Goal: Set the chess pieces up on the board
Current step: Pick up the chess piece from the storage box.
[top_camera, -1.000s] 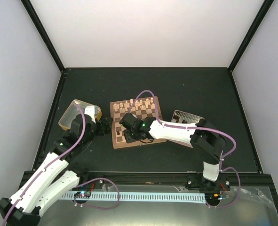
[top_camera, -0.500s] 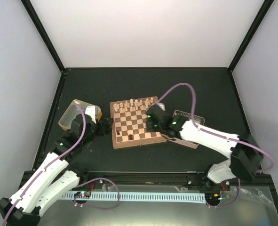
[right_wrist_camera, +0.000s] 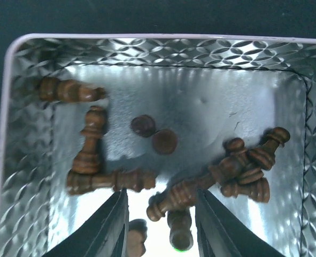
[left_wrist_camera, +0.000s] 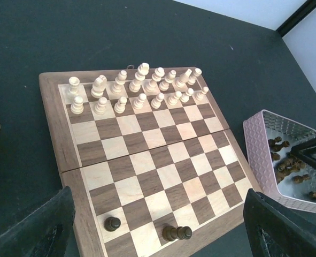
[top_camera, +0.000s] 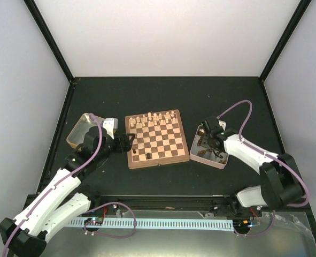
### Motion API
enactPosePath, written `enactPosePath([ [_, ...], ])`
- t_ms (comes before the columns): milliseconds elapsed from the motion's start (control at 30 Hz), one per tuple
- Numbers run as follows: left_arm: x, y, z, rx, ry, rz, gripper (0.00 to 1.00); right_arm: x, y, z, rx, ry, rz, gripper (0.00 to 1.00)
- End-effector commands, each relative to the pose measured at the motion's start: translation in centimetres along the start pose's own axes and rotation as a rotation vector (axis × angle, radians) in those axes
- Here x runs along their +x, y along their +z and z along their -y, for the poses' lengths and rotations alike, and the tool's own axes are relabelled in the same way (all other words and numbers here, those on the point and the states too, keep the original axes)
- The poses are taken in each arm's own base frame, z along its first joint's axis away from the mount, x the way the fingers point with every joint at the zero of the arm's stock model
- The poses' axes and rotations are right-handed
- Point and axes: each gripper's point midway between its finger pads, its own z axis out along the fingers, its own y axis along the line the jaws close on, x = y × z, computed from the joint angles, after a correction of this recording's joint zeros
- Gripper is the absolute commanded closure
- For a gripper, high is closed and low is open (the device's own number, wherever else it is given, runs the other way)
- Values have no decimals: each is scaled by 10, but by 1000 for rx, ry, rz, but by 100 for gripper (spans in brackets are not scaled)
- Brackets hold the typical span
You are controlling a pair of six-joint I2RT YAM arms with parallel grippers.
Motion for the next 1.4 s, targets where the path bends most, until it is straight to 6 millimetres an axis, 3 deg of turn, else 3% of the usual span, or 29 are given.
enactPosePath([
  [0,-21,-7,17,63,9,52,12,-17,14,4,24,-30,26,66],
  [367,-20,-8,15,56,11,47,13,-38,39,3,79,-73,32,77],
  [567,-19,-8,15,52,13,45,13,-34,41,5,82,-82,18,86],
  [767,-17,-8,14,51,12,41,13,-27,44,5,74,-89,-10,81],
  [933,-18,-9,14,49,15,43,13,-26,45,4,67,-89,-26,85],
  [1100,-18,-9,14,52,16,42,13,-37,30,4,59,-86,12,94],
  [1367,-16,-8,13,53,8,40,13,-46,-24,-16,-127,-54,45,95],
])
